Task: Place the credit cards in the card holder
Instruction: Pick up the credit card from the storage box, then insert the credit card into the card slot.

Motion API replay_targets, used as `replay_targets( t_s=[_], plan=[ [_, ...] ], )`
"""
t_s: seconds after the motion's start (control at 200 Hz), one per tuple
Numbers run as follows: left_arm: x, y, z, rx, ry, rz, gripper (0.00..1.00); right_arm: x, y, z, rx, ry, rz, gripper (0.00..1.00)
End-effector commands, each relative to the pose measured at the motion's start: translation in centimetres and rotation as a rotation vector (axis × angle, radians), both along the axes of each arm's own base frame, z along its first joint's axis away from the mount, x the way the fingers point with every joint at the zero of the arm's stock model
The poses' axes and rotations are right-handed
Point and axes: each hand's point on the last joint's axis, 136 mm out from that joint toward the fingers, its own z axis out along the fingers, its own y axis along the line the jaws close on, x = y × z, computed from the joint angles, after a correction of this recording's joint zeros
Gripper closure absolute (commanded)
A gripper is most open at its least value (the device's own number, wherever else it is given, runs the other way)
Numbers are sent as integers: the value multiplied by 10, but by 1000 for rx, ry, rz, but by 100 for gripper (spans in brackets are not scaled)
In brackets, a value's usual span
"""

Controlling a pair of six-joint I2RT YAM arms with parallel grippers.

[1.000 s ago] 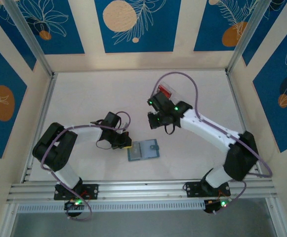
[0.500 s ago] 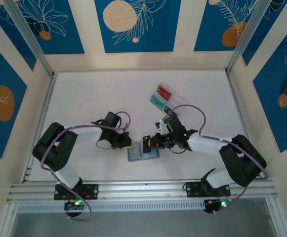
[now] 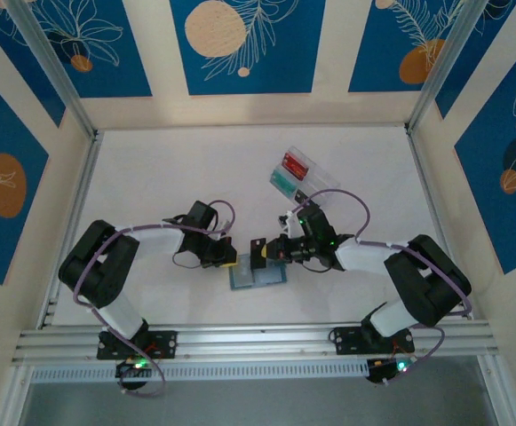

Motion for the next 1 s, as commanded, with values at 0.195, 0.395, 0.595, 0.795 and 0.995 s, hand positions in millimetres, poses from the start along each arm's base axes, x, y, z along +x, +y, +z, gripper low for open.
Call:
replay_targets(
  t_s=[0.195,0.395,0.595,0.795,0.995],
  plan=[
    [-28,33,-39,185,117,4,100,-5,-3,-11,-14,28,10,100],
    [-29,33,-39,185,118,4,100,-5,-5,-23,-43,40,11,100],
    [-30,34,-41,188,122,4,100,-8,0,-26,-24,62,23,100],
    [-29,33,-40,187,119,5,100,-11,2,-29,-10,83,35,100],
    [-29,34,-40,187,119,6,100,-19,4,-32,3,116,58,100]
  ],
)
